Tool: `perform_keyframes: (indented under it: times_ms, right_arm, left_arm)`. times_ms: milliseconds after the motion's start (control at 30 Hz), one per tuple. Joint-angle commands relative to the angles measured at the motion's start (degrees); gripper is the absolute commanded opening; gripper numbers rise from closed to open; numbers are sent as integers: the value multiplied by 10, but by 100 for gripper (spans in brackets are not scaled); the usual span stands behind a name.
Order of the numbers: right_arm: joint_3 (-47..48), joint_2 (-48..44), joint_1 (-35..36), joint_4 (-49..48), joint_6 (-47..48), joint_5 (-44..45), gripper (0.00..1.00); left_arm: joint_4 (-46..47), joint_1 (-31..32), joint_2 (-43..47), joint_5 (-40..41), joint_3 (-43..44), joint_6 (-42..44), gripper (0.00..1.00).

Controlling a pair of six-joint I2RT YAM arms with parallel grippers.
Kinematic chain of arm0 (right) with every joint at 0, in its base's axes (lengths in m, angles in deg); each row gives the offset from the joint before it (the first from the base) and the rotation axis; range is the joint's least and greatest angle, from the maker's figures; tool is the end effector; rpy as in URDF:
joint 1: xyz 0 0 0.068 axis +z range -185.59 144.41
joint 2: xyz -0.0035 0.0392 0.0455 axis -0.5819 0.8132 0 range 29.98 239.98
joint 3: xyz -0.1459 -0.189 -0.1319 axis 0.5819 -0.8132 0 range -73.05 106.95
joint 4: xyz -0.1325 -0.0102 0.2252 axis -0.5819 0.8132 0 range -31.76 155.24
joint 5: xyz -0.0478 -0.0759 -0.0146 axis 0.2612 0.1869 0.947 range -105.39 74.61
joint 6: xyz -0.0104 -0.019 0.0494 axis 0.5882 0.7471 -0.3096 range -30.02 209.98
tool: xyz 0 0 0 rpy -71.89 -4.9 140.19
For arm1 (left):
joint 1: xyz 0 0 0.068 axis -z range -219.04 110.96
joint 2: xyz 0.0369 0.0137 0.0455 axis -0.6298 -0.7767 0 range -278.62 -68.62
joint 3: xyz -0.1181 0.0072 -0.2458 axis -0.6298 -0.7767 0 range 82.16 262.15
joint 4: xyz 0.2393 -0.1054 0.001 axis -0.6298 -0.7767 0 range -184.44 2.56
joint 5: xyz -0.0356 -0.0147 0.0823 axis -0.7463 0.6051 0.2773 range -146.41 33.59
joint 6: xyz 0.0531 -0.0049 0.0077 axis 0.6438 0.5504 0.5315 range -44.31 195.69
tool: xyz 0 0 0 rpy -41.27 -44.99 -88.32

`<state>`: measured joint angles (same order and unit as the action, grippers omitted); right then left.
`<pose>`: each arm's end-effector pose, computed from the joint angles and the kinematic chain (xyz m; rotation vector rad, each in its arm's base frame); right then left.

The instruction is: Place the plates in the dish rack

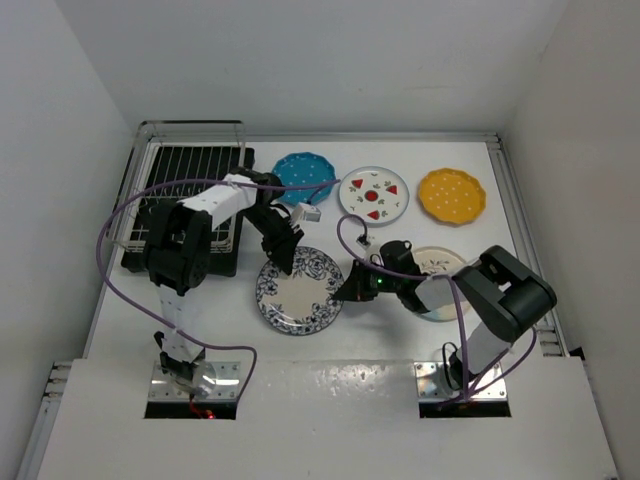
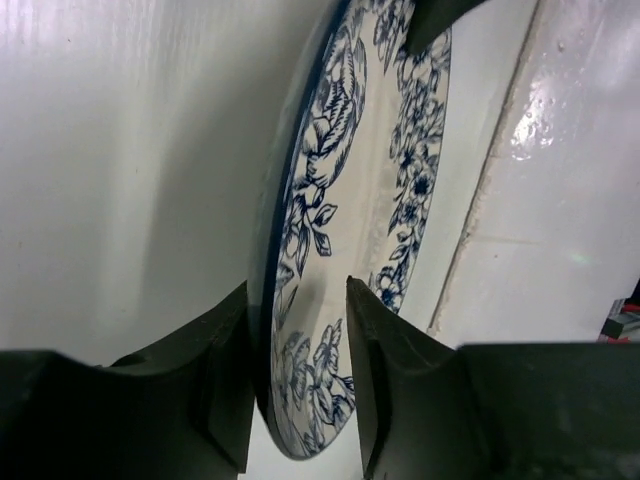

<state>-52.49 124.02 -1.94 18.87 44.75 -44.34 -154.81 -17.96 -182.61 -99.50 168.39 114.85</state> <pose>0.2008 0.1544 0.1000 -0.0838 2.3989 1.2755 0.3303 -0.1532 0.1941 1.4055 2.5244 -1.1469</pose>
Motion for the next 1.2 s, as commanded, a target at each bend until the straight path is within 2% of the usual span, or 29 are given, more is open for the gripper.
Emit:
perform_keyframes:
  times_ms: [0,33,67,167,267,367,400,433,467,533,633,767,867,900,967,1033,1167]
  right_arm:
    - [55,5,-30,-89,47,76,0]
    - [61,11,-35,-91,48,76,0]
    - [69,13,-37,-89,48,75,0]
    - [84,17,-42,-88,44,76,0]
    - [91,4,-46,-70,45,72,0]
    - [93,-38,-50,17,67,95,37]
    - [99,-62,-58,65,73,105,57]
    - [112,-78,-60,94,86,134,61]
    - [120,-116,-61,164,107,171,64]
    - [149,-142,-61,276,123,231,66]
    - [175,-204,-54,346,128,354,66]
    - [169,-291,-35,369,137,441,66]
    - [162,-320,-28,380,142,486,65]
    - [163,-324,-25,390,139,495,65]
    - [177,-317,-25,437,136,513,65]
    - [193,-310,-24,479,139,514,65]
    - [202,-302,-22,495,132,515,65]
  left_arm:
    - [-23,22,10,-64,-32,10,42]
    - [-16,22,17,-58,-32,-1,42]
    - [-4,28,17,-43,-38,-7,36]
    - [21,28,22,-14,-43,-45,0]
    - [31,16,32,4,-26,-91,0]
    - [31,1,56,32,24,-143,0]
    - [38,1,66,55,42,-154,0]
    - [38,-6,86,65,60,-164,0]
    - [45,-14,97,74,99,-190,0]
    - [68,-25,120,101,137,-219,0]
    - [108,-48,160,143,205,-277,0]
    - [143,-71,203,200,286,-319,0]
    - [148,-84,216,250,331,-326,0]
    - [148,-102,216,291,340,-326,0]
    - [148,-120,227,329,360,-319,0]
    - [137,-152,232,380,365,-305,0]
    - [132,-205,261,474,371,-284,0]
